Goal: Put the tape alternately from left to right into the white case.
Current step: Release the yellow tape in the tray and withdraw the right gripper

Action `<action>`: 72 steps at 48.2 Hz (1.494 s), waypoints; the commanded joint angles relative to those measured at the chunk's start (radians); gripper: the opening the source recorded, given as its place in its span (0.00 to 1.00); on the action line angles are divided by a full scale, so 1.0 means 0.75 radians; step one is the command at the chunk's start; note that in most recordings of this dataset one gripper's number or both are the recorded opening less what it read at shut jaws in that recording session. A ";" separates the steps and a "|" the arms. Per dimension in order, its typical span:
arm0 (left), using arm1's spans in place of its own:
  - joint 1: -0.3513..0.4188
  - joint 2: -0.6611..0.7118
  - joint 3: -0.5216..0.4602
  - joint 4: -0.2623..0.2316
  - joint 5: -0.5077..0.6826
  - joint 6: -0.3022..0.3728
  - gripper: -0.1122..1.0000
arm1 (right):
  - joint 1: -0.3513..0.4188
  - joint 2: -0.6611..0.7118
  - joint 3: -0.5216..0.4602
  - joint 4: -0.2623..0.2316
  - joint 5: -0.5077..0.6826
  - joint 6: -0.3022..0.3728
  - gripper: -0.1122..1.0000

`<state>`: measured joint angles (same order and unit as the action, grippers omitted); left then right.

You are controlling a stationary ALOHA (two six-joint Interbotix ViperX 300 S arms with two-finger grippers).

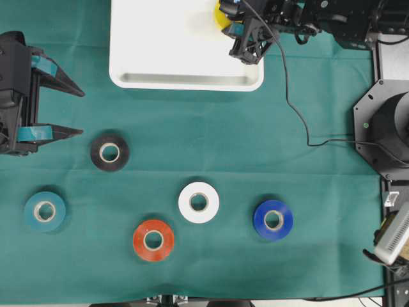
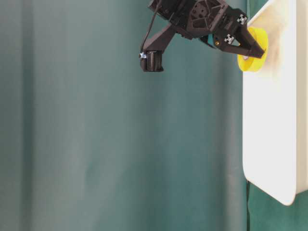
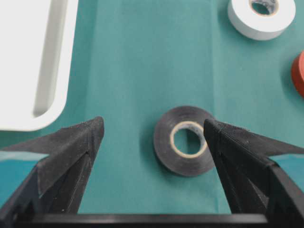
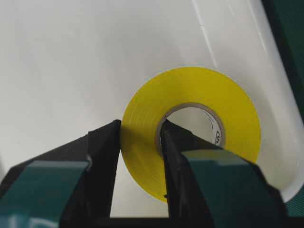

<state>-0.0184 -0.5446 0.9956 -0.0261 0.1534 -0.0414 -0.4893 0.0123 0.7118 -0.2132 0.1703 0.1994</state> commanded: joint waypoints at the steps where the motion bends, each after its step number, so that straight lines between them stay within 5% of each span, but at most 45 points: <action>1: -0.004 -0.006 -0.014 -0.004 -0.004 0.000 0.69 | 0.002 -0.018 -0.022 -0.004 -0.014 0.000 0.34; 22: -0.004 -0.006 -0.012 -0.004 -0.004 0.000 0.69 | 0.002 -0.018 -0.022 -0.004 -0.016 0.002 0.34; 33: -0.004 -0.006 -0.010 -0.004 -0.004 0.000 0.69 | 0.002 -0.020 -0.022 -0.004 -0.016 0.002 0.84; 48: -0.004 -0.006 -0.010 -0.004 -0.004 0.000 0.69 | 0.037 -0.049 -0.022 -0.004 -0.014 0.004 0.80; 72: -0.004 -0.006 -0.008 -0.004 -0.004 0.000 0.69 | 0.329 -0.221 0.002 -0.004 -0.014 0.004 0.80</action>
<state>-0.0184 -0.5446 0.9986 -0.0261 0.1549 -0.0399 -0.2715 -0.1212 0.7194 -0.2148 0.1657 0.1994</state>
